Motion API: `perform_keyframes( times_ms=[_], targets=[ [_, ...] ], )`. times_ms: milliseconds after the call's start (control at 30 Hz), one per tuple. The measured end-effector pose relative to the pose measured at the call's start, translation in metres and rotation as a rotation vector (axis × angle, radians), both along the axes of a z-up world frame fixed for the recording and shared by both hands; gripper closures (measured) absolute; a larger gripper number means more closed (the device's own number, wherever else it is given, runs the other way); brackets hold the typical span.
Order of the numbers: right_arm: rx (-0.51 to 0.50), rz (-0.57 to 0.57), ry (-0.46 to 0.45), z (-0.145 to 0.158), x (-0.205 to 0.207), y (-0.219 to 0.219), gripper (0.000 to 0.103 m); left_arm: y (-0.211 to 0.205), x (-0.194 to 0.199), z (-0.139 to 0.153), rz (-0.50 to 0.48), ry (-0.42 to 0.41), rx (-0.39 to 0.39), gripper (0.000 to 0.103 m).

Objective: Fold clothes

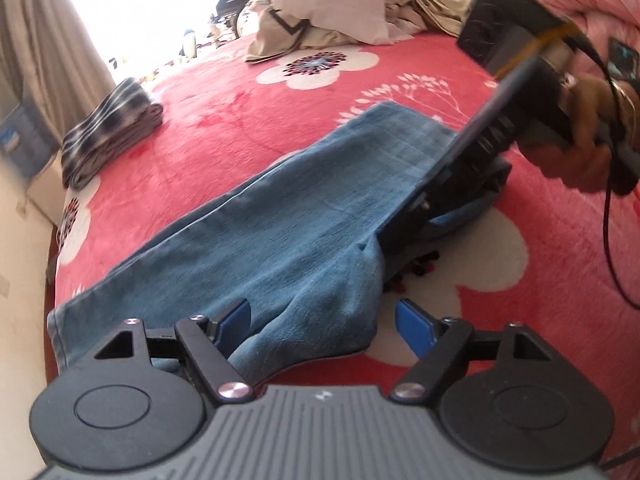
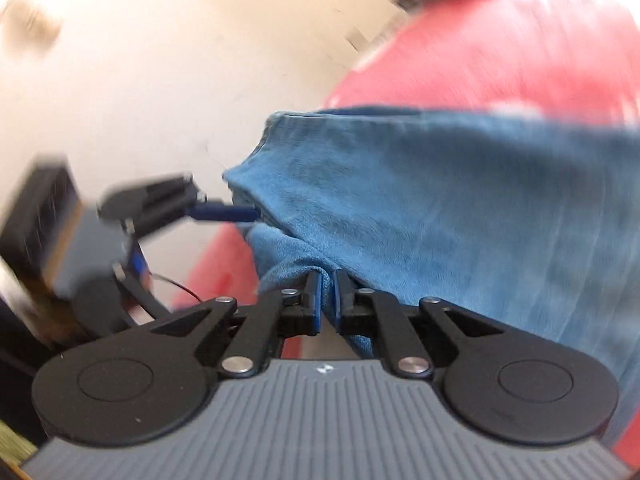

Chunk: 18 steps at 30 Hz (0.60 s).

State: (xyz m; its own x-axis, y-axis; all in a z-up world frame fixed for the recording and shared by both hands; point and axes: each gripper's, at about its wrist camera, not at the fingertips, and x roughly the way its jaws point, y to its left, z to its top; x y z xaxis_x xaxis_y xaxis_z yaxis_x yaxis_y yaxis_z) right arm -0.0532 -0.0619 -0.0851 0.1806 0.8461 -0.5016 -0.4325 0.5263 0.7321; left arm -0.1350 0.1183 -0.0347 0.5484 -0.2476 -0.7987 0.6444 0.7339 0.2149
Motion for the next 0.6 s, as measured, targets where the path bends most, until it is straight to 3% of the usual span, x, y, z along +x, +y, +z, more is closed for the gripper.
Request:
perform_keyframes(
  times_ms=[133,267,400,600],
  targets=[
    [0.083,-0.057,0.160,-0.016,0.011,-0.010,0.099,-0.003,0.001,-0.005,0.004,-0.033,0.040,0.037],
    [0.069,-0.057,0.101,-0.009,0.005,-0.009,0.098,0.003,0.004,0.002,0.039,-0.010,-0.020,0.051],
    [-0.004,-0.056,-0.082,0.009,-0.005,-0.010,0.095,0.012,0.010,0.010,0.086,0.038,-0.099,0.067],
    [-0.243,0.061,-0.543,0.033,-0.055,0.011,0.094,0.022,0.022,0.012,0.148,0.100,-0.176,0.074]
  ],
)
